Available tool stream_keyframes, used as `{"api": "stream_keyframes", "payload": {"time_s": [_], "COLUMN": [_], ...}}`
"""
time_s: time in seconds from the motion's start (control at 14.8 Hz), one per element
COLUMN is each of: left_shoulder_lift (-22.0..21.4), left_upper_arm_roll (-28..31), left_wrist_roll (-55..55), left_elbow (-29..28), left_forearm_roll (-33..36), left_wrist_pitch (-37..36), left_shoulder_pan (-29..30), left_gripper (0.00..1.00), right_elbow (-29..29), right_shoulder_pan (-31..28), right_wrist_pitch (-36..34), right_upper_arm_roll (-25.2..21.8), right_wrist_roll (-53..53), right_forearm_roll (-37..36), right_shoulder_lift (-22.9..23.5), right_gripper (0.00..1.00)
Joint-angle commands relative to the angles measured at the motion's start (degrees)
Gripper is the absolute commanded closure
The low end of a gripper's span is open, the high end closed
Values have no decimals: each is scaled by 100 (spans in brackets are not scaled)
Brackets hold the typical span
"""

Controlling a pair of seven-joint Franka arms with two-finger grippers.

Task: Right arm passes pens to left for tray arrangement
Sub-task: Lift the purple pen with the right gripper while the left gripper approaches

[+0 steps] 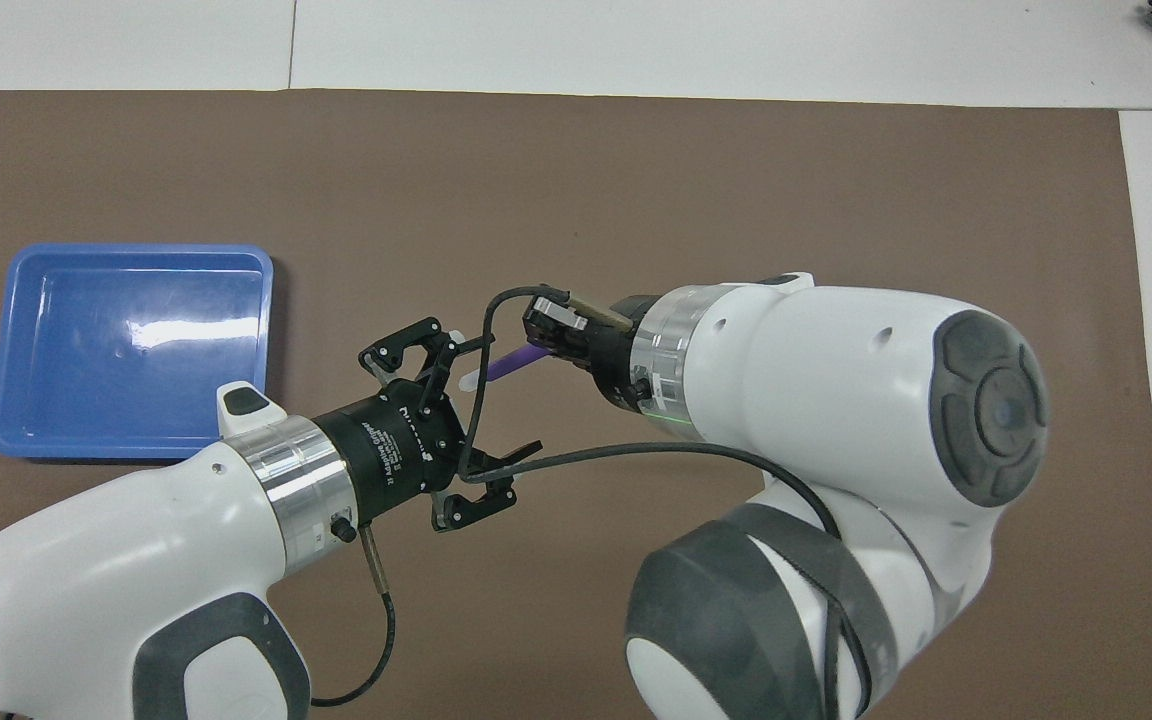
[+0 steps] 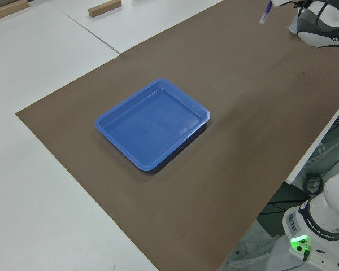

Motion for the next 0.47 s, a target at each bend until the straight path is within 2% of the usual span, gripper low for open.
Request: {"api": "stream_keyframes", "payload": {"time_s": [0.0, 0.2, 0.41], "left_shoulder_lift": [182, 244, 235], "left_upper_arm_roll": [60, 69, 69], "left_wrist_roll": [-38, -4, 76], "left_elbow": [-63, -46, -55], "left_forearm_roll": [-192, -193, -184], "left_wrist_pitch": [545, 547, 520], "left_shoulder_pan": [-348, -384, -384], "left_gripper": [0, 0, 16], "right_elbow": [-215, -215, -189], "right_shoulder_pan": [24, 6, -3], "right_wrist_pitch": [137, 145, 189], "right_upper_arm_roll": [-23, -23, -32], "right_wrist_roll": [47, -23, -32], "right_forearm_roll": [107, 107, 98], "right_shoulder_lift": [-174, -174, -157], "right_gripper": [100, 100, 100]}}
